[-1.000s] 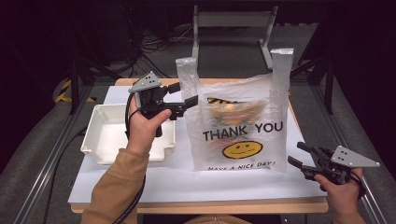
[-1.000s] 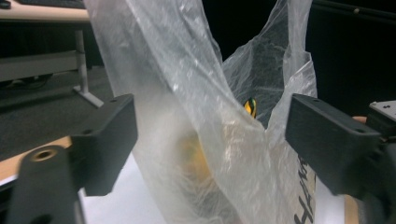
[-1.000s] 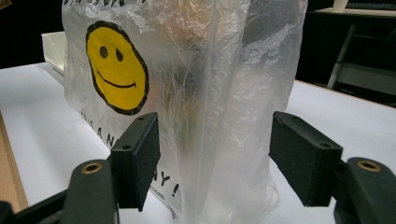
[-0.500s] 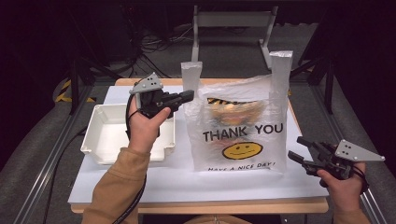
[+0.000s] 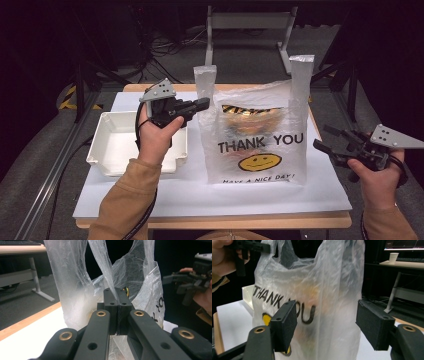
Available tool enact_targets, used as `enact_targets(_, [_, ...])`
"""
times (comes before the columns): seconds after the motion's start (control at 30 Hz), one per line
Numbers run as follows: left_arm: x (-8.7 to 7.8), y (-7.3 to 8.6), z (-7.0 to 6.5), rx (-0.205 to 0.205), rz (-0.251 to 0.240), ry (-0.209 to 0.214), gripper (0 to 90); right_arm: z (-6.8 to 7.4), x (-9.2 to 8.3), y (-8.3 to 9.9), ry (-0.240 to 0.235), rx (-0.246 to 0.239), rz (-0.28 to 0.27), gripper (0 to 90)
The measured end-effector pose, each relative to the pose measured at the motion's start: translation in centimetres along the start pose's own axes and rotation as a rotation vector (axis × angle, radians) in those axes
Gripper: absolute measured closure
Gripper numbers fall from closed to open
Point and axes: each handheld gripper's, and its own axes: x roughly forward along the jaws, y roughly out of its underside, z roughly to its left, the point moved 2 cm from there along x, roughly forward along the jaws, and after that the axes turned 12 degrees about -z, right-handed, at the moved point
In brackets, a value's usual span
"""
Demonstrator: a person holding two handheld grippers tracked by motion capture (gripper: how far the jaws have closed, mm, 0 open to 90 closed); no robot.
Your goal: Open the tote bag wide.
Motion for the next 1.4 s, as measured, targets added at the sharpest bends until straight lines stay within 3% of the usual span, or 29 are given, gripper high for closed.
enact_targets(0.2, [-0.1,-0.1,-0.1,0.007,0.003,0.002,88.7,-0.4,1.2,-1.2,0.002,-0.001,0.009,32.6])
enact_targets(0.4, [-0.1,-0.1,-0.2,0.008,-0.002,0.000,87.4,-0.1,3.7,-2.1,-0.019,0.015,0.038,23.9])
enact_targets(0.63, [-0.1,0.0,-0.3,0.017,0.004,0.008,87.8,-0.5,5.4,-2.9,-0.012,0.031,0.061,22.3])
enact_targets(1.03, [0.1,0.2,-0.5,0.018,0.019,0.017,88.1,-0.5,8.2,-3.9,-0.001,0.006,0.102,21.3])
enact_targets(1.1, [0.2,0.2,-0.6,0.021,0.022,0.019,88.2,-0.7,8.6,-3.9,0.008,0.014,0.119,30.9])
enact_targets(1.23, [0.1,0.2,-0.5,0.020,0.021,0.014,88.4,-0.7,8.5,-4.3,0.002,-0.016,0.126,67.4])
enact_targets(1.3, [0.1,0.2,-0.4,0.023,0.021,0.015,88.4,-0.7,8.3,-4.4,-0.013,-0.027,0.121,79.4])
enact_targets(1.4, [0.1,0.3,-0.4,0.022,0.021,0.012,88.4,-0.5,8.0,-4.4,-0.014,-0.049,0.114,88.7])
